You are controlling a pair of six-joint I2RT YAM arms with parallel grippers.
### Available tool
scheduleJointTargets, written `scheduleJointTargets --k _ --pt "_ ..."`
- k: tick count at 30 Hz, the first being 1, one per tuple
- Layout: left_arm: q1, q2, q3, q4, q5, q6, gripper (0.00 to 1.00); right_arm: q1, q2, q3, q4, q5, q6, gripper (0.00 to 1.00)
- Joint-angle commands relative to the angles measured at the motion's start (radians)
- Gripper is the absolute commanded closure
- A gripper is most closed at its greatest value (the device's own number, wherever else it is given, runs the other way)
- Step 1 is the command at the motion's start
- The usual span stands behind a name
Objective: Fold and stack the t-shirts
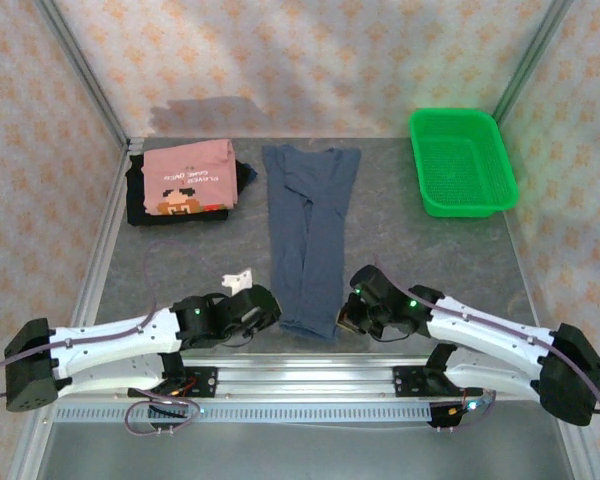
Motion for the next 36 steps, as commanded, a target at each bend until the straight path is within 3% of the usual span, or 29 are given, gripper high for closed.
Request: scheduleJointTargets --k 1,11,19,25,31,33,36 --pt "0.084 -0.002 0.07 -0.094 -0.023 0.09 1.0 -0.061 0.032 0.088 -0.11 0.035 -0.066 1.0" --pt "0.445 0.187 0.274 -0.134 0.183 0.351 1.0 -0.343 0.369 0.44 -0.235 -0.081 -0.356 1.0" --pt "0.673 0.431 0.469 -0.127 0.31 0.519 1.0 -0.476 0.655 0.719 -0.306 -0.12 -0.476 1.0" --pt "0.754 0.635 0.627 -0.108 0.387 0.594 1.0 -0.516 0.846 0.871 -0.312 -0.157 -0.488 1.0" --pt "0.766 0.693 0.693 -0.091 0.43 0.623 1.0 -0.548 1.009 0.986 -0.304 -0.18 -0.485 1.0" --pt "0.766 0.693 0.693 -0.073 0.448 0.623 0.92 -0.556 1.048 1.023 -0.311 -0.182 -0.491 1.0" --pt "0.764 0.696 0.679 -0.044 0.515 0.612 0.78 -0.57 1.097 1.072 -0.32 -0.195 -0.501 0.89"
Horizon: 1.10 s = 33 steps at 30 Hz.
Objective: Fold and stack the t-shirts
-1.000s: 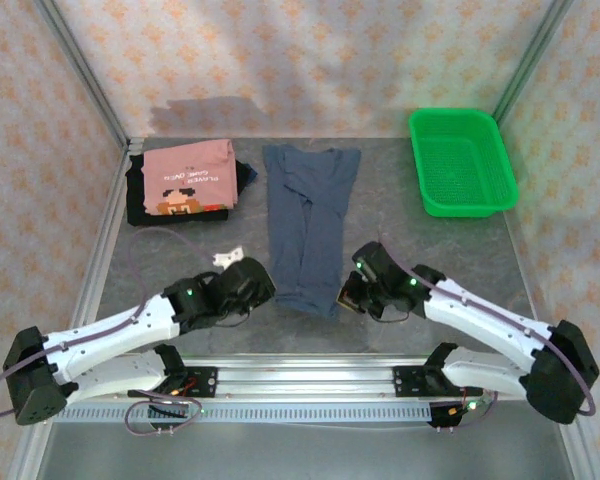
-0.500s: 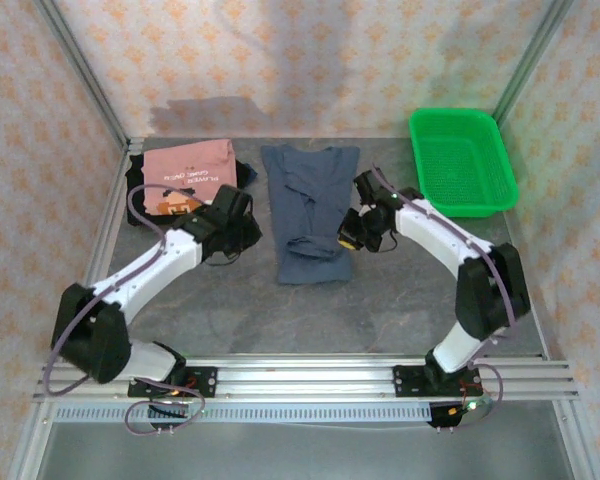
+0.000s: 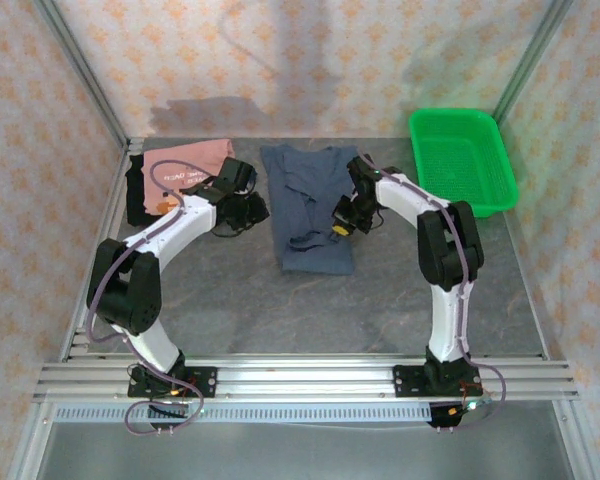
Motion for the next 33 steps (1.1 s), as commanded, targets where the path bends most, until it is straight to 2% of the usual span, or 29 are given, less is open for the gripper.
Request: scheduleJointTargets --k 1,5,9,14,17,21,25,33 --pt "-0.007 -0.019 0.0 0.06 0.098 0.004 0.74 -0.021 0.039 0.067 -0.034 -0.015 -0.024 0.86" --pt "-0.046 -0.036 -0.021 0.092 0.137 0.001 0.59 -0.04 0.039 0.087 -0.027 -0.018 -0.026 0.6" --pt "-0.082 -0.001 -0.03 0.087 0.138 0.008 0.59 -0.041 -0.016 0.067 -0.033 -0.017 -0.04 0.48" --pt "-0.126 0.015 -0.072 0.122 0.107 0.025 0.6 -0.038 -0.191 -0.075 0.034 0.003 -0.045 0.34" --pt "-0.152 0.053 -0.058 0.097 0.076 0.061 0.6 -0.014 -0.309 -0.189 0.093 -0.006 -0.05 0.32" --pt "-0.173 0.095 -0.049 0.104 0.021 0.07 0.6 0.046 -0.438 -0.352 0.205 -0.013 -0.011 0.38" --pt "-0.183 0.133 -0.026 0.072 -0.06 0.083 0.61 0.098 -0.479 -0.454 0.288 -0.019 0.023 0.45" --pt "-0.186 0.168 -0.001 0.121 -0.093 0.066 0.62 0.161 -0.495 -0.536 0.386 -0.017 0.066 0.49"
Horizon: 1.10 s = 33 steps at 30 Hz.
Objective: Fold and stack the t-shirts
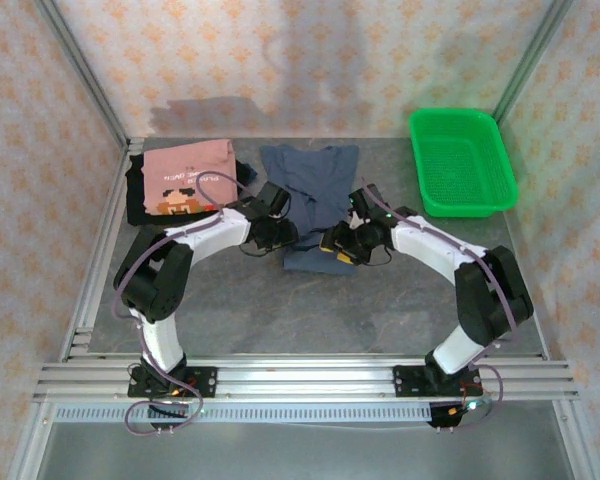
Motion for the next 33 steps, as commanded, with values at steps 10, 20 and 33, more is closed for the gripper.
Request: scheduleJointTargets --k 10,20,33 --pt "-0.015 0.136 0.143 -0.029 -0.047 0.042 0.67 0.049 0.016 -0.05 0.119 0.025 0.033 0.54" --pt "-0.026 0.167 0.176 -0.026 -0.031 0.056 0.91 0.049 0.027 -0.088 0.155 0.029 0.051 0.57" --pt "0.035 0.172 0.321 -0.114 -0.049 0.091 1.0 0.068 0.054 -0.177 0.206 0.133 0.066 0.64"
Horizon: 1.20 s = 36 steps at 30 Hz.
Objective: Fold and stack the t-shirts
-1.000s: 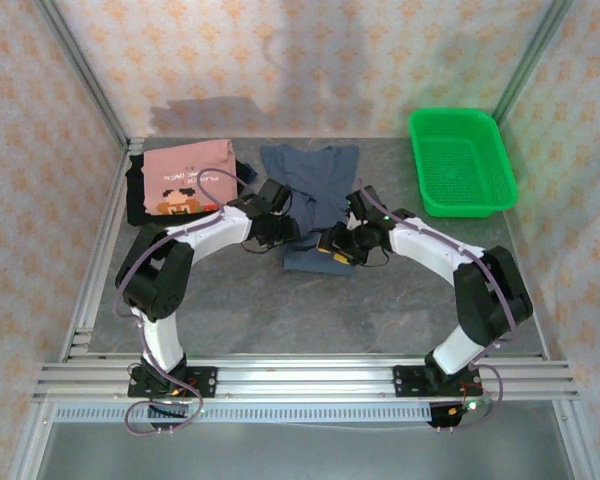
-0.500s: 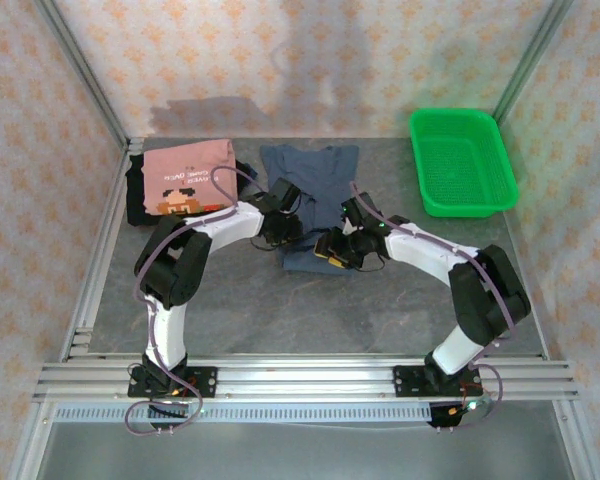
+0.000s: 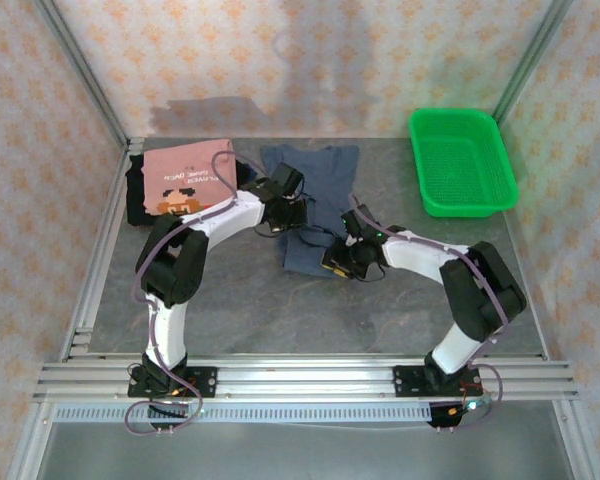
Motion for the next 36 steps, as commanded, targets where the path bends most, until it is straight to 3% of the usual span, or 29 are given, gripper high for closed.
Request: scheduleJointTargets --k 1,10,14,16,19,21,23,26,29,36 --pt "0.034 0.018 0.055 -0.045 -0.024 0.01 1.0 0.018 0.012 -0.024 0.031 0.054 0.005 0.64" --pt "0.083 0.162 0.233 -0.139 0.014 0.011 1.0 0.023 0.041 -0.038 0.037 0.061 0.012 0.65" --pt "0.107 0.141 0.198 -0.132 -0.033 -0.053 0.98 0.023 0.013 -0.038 0.014 0.071 0.008 0.62" --pt "0.128 0.083 0.146 -0.095 -0.055 -0.094 0.71 0.023 -0.023 -0.041 -0.003 0.078 0.003 0.58" --pt "0.155 -0.007 0.126 -0.086 -0.088 -0.118 0.56 0.023 -0.084 -0.035 -0.065 0.089 -0.014 0.53" --pt "0.165 -0.073 0.128 -0.114 -0.137 -0.124 0.32 0.023 -0.133 -0.031 -0.112 0.103 -0.025 0.48" --pt "0.173 -0.138 0.122 -0.121 -0.138 -0.133 0.25 0.023 -0.182 -0.03 -0.141 0.114 -0.031 0.43" --pt "0.157 -0.217 0.078 -0.138 -0.082 -0.129 0.23 0.016 -0.234 -0.026 -0.19 0.138 -0.032 0.36" --pt "0.129 -0.337 -0.107 -0.071 -0.012 -0.149 0.23 -0.003 -0.25 -0.037 -0.198 0.129 -0.011 0.33" --pt "0.07 -0.518 -0.544 0.205 0.142 -0.23 0.3 -0.063 -0.231 -0.152 0.039 0.025 0.086 0.3"
